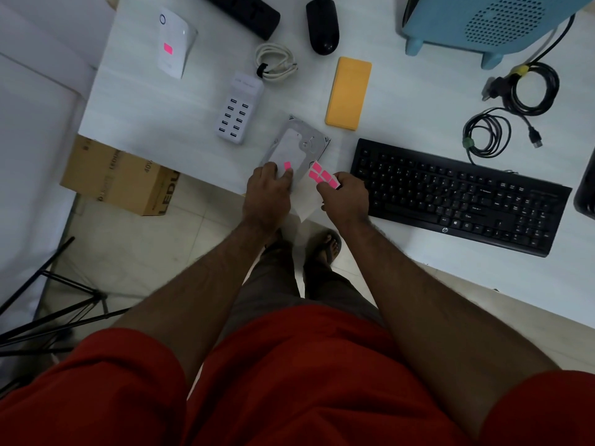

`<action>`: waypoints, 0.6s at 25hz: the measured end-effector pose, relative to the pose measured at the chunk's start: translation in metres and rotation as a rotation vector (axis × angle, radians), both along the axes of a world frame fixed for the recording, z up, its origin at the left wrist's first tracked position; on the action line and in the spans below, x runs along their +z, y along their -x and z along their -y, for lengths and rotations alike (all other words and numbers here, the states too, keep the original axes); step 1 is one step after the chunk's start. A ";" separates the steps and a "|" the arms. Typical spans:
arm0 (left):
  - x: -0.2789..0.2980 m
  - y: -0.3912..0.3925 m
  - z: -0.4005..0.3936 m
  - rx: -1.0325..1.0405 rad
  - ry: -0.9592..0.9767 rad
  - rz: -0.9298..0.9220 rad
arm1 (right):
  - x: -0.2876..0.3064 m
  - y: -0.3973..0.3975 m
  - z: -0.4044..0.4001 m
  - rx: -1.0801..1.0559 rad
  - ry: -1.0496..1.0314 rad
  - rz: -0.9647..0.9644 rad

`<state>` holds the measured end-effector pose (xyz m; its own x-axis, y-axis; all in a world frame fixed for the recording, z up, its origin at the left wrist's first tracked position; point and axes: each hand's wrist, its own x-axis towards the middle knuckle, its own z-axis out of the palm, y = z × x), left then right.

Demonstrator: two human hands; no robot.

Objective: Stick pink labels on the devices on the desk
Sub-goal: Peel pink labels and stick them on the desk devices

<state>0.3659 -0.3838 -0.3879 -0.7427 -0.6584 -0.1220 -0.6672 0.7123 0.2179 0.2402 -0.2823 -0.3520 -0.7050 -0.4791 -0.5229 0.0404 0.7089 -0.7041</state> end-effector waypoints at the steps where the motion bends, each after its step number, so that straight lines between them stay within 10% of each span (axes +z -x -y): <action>1: -0.001 -0.001 -0.001 -0.001 0.000 -0.003 | 0.000 0.000 0.000 0.000 -0.001 0.002; 15: 0.006 0.006 -0.005 0.116 -0.069 -0.046 | -0.001 0.000 0.001 0.014 -0.006 0.028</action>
<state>0.3602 -0.3788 -0.3822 -0.6682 -0.7311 -0.1377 -0.7322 0.6135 0.2959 0.2402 -0.2837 -0.3530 -0.6833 -0.4855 -0.5454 0.0505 0.7138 -0.6986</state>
